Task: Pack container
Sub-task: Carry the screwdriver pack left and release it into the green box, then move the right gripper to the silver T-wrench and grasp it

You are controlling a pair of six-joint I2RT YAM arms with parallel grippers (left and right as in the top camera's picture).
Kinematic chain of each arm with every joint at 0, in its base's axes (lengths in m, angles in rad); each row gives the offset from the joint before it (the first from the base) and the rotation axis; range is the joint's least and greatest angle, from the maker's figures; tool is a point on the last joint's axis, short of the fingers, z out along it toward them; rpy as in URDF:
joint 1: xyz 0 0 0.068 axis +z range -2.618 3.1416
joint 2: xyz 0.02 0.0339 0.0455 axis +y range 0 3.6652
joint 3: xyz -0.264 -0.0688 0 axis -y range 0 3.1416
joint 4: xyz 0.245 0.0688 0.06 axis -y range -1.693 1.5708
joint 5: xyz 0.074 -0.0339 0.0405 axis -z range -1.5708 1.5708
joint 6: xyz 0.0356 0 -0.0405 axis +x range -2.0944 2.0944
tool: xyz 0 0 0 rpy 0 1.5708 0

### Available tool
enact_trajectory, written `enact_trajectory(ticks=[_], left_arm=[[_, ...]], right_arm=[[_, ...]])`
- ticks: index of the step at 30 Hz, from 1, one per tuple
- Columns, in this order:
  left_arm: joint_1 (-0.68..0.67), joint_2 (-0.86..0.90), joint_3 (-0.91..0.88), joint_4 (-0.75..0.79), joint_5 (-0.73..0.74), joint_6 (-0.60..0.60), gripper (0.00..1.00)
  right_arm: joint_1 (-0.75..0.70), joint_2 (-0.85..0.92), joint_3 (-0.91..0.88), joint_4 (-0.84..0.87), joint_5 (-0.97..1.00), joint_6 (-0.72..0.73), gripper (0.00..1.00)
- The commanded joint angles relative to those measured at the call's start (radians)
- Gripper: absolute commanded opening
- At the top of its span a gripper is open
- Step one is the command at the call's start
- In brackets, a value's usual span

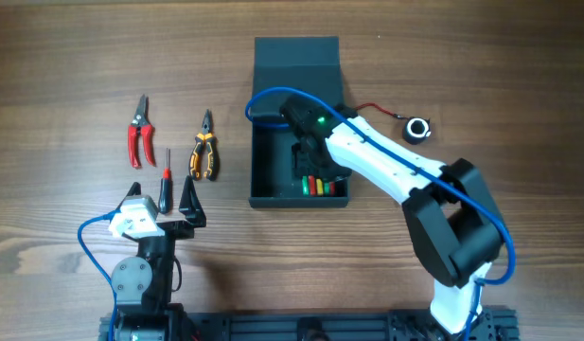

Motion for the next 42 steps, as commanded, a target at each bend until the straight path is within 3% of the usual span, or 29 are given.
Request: enact_trajectory(ticks=[1, 7, 10, 13, 19, 22, 26, 29, 34, 37, 42], left_arm=[[0.008, -0.005, -0.006, 0.003, 0.015, 0.02, 1.0], [0.008, -0.005, -0.006, 0.003, 0.015, 0.02, 1.0], [0.008, -0.005, -0.006, 0.003, 0.015, 0.02, 1.0], [0.008, -0.005, -0.006, 0.003, 0.015, 0.02, 1.0], [0.008, -0.005, -0.006, 0.003, 0.015, 0.02, 1.0], [0.008, -0.005, -0.006, 0.003, 0.016, 0.02, 1.0], [0.008, -0.005, -0.006, 0.003, 0.015, 0.02, 1.0], [0.008, -0.005, -0.005, 0.003, 0.015, 0.02, 1.0], [0.008, -0.005, -0.006, 0.003, 0.015, 0.02, 1.0], [0.008, -0.005, -0.006, 0.003, 0.016, 0.02, 1.0], [0.008, -0.005, -0.006, 0.003, 0.015, 0.02, 1.0]], right_arm=[[0.002, 0.006, -0.008, 0.018, 0.024, -0.005, 0.68], [0.001, 0.006, -0.004, 0.021, 0.025, -0.035, 0.86], [-0.011, 0.006, 0.022, 0.006, 0.025, -0.061, 0.89], [-0.031, 0.006, 0.159, -0.05, 0.005, -0.092, 0.89], [-0.095, 0.006, 0.716, -0.448, 0.076, -0.217, 0.91], [-0.227, -0.005, 0.782, -0.647, 0.1, -0.279, 0.97], [-0.399, -0.004, 0.717, -0.716, 0.1, -0.394, 0.98], [-0.427, -0.004, 0.645, -0.686, 0.1, -0.414, 0.98], [-0.427, -0.004, 0.349, -0.522, 0.095, -0.423, 0.99], [-0.427, -0.004, 0.04, -0.338, 0.043, -0.427, 1.0], [-0.428, -0.004, -0.18, -0.173, 0.008, -0.418, 1.0]])
